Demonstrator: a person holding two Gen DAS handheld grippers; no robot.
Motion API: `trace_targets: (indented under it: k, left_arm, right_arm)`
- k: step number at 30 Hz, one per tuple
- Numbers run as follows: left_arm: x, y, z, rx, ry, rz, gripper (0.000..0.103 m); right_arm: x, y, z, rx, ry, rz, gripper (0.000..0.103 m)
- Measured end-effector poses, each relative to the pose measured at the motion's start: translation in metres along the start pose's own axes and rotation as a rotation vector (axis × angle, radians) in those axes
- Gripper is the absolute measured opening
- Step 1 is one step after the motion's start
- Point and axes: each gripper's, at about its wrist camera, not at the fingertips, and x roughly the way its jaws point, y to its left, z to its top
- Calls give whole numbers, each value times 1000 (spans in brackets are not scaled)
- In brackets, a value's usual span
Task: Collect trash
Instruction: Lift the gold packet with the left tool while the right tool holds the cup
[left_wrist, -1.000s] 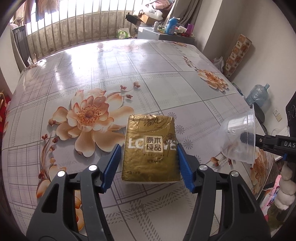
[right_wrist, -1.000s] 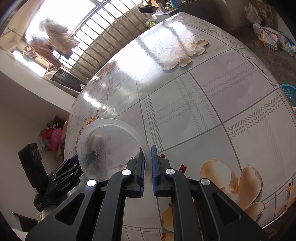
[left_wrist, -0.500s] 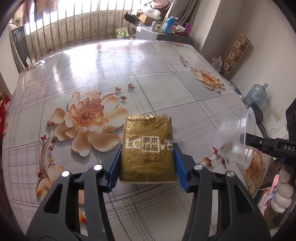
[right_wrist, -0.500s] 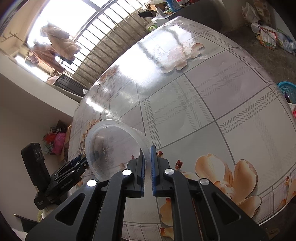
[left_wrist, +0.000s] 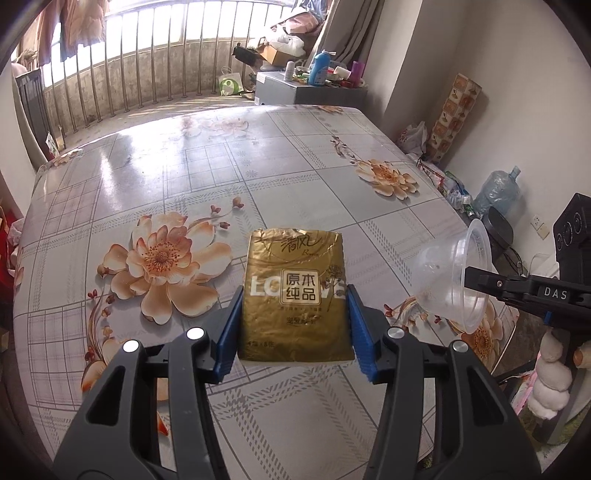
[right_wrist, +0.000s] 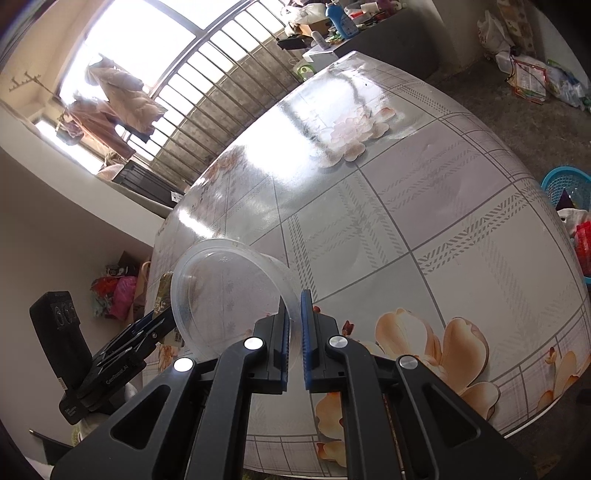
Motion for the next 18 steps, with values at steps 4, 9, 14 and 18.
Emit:
trace_targets:
  k: [4, 9, 14, 18]
  left_arm:
    - [-8, -5, 2, 12, -9, -13, 49]
    - [-14, -16, 9, 31, -24, -24, 49]
    - [-16, -30, 16, 53, -32, -40, 49]
    - [-15, -41, 20, 72, -31, -54, 49]
  right_arm:
    - [-7, -3, -1, 8, -17, 6, 6]
    - [-15, -7, -2, 19, -38, 14, 6]
    - [-23, -14, -6, 46, -59, 40, 6]
    - [-31, -22, -8, 64, -80, 43, 6]
